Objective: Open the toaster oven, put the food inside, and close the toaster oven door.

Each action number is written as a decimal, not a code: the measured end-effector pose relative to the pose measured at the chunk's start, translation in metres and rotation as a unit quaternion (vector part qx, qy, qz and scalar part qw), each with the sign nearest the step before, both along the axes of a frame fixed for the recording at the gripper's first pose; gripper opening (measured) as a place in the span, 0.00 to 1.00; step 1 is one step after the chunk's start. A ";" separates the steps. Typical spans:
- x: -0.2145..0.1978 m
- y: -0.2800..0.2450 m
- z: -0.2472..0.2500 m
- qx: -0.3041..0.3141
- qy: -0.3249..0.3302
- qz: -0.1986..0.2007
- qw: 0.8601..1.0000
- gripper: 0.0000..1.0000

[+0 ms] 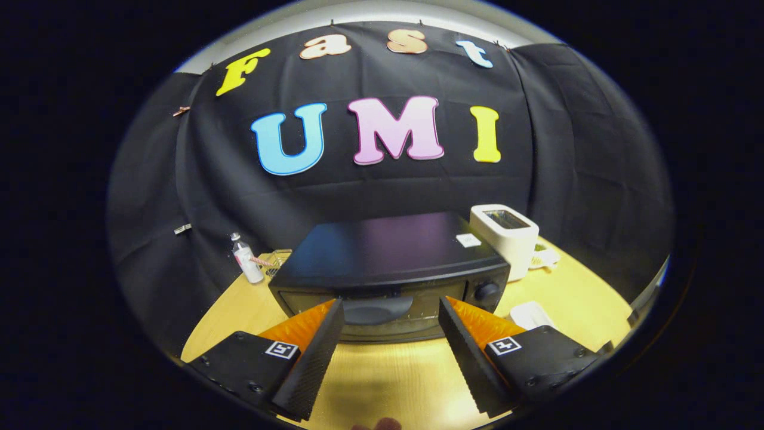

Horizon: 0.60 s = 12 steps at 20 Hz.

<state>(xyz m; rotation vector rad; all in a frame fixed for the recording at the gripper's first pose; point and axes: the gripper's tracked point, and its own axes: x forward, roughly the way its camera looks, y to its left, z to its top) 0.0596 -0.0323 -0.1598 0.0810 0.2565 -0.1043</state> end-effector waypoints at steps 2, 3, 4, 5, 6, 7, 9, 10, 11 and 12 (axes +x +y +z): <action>0.001 -0.002 0.028 -0.017 -0.021 0.005 1.000 0.99; 0.002 -0.001 0.042 -0.022 -0.032 0.009 0.999 0.99; 0.003 -0.001 0.055 -0.024 -0.042 0.011 0.999 0.99; 0.001 -0.001 0.066 -0.026 -0.051 0.012 0.998 0.99; 0.001 0.000 0.076 -0.026 -0.057 0.013 0.998 0.99; 0.000 0.000 0.086 -0.029 -0.062 0.014 0.998 0.98; -0.003 0.001 0.107 -0.036 -0.072 0.018 0.997 0.98; -0.005 0.004 0.116 -0.037 -0.076 0.022 0.996 0.99; -0.007 0.007 0.125 -0.038 -0.080 0.027 0.996 0.99; -0.008 0.010 0.132 -0.040 -0.082 0.032 0.995 0.99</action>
